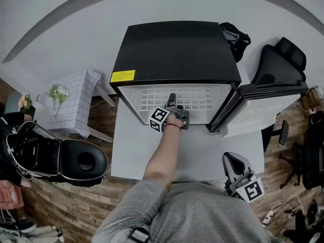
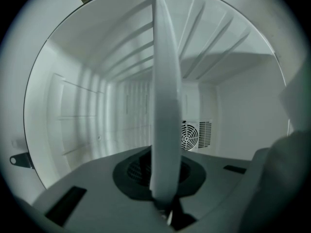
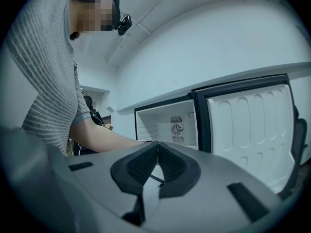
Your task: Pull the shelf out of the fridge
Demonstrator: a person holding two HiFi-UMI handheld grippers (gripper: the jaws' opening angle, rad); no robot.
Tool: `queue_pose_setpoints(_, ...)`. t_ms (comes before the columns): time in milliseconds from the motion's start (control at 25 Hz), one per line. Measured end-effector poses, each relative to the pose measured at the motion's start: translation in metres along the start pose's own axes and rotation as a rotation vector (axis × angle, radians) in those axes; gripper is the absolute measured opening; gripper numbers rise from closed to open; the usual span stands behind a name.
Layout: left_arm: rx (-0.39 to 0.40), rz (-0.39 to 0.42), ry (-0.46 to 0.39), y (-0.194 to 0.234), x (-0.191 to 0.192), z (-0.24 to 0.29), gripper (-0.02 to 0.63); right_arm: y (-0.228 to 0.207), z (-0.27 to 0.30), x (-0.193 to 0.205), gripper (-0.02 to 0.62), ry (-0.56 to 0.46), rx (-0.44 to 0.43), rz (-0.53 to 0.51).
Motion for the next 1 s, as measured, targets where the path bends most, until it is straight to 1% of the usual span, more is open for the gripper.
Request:
queue_pose_setpoints(560,0.0,-0.002,-0.002,-0.001,0.003,-0.013,0.034,0.003,-0.005,0.0,0.014,-0.013,-0.013,-0.002)
queue_pose_setpoints(1000,0.003,0.001,-0.005,-0.001,0.008,-0.035,0.034,0.008,-0.003,0.001,0.014,-0.018,-0.034,-0.005)
Point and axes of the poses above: the fingertips, and each gripper's own axes: z forward along the fingers, y to its left, x out of its underside, the point moved 8 cm from there along -z, backward along the fingers, and after that the axes turned 3 degrees about x, right-handed, at the moved point
